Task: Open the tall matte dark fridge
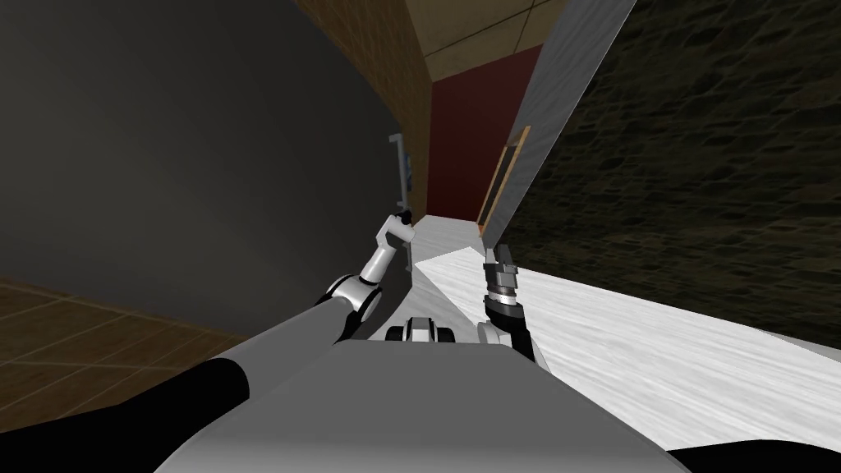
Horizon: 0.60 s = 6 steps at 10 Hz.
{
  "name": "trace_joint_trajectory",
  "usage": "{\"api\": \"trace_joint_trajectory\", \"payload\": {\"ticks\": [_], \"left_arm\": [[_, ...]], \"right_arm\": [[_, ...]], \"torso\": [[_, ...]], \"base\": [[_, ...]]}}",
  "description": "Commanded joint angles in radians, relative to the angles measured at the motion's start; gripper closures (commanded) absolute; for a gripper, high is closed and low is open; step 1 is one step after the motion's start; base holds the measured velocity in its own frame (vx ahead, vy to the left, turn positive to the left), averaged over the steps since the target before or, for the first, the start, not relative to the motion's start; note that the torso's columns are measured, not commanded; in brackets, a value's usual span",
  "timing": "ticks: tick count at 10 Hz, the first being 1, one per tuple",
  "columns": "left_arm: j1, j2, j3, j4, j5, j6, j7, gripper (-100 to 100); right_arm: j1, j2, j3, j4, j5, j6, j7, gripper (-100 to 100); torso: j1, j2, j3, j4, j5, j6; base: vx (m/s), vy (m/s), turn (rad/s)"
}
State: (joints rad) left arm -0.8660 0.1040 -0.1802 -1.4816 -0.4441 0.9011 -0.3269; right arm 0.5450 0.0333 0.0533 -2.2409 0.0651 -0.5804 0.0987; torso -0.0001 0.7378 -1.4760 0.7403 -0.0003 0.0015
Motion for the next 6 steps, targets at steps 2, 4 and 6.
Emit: {"api": "trace_joint_trajectory", "payload": {"ticks": [2, 4, 6], "left_arm": [[-0.001, -0.038, -0.048, -0.022, 0.036, 0.002, -0.022, 100], [-0.004, -0.05, -0.062, -0.027, 0.047, -0.001, -0.027, 100], [-0.008, -0.072, -0.09, -0.036, 0.07, -0.007, -0.038, 100]], "right_arm": [[0.0, 0.0, 0.0, 0.0, 0.0, 0.0, 0.0, 0], [0.0, 0.0, 0.0, 0.0, 0.0, 0.0, 0.0, 0], [0.0, 0.0, 0.0, 0.0, 0.0, 0.0, 0.0, 0]], "torso": [[-0.002, -0.004, -0.002, 0.001, 0.0, -0.003], [-0.001, -0.001, -0.001, -0.003, 0.0, 0.001], [0.001, 0.001, 0.001, -0.003, 0.001, -0.001]], "base": [[-0.129, 0.035, -0.084], [-0.191, 0.073, -0.112], [-0.223, 0.091, -0.118]]}}
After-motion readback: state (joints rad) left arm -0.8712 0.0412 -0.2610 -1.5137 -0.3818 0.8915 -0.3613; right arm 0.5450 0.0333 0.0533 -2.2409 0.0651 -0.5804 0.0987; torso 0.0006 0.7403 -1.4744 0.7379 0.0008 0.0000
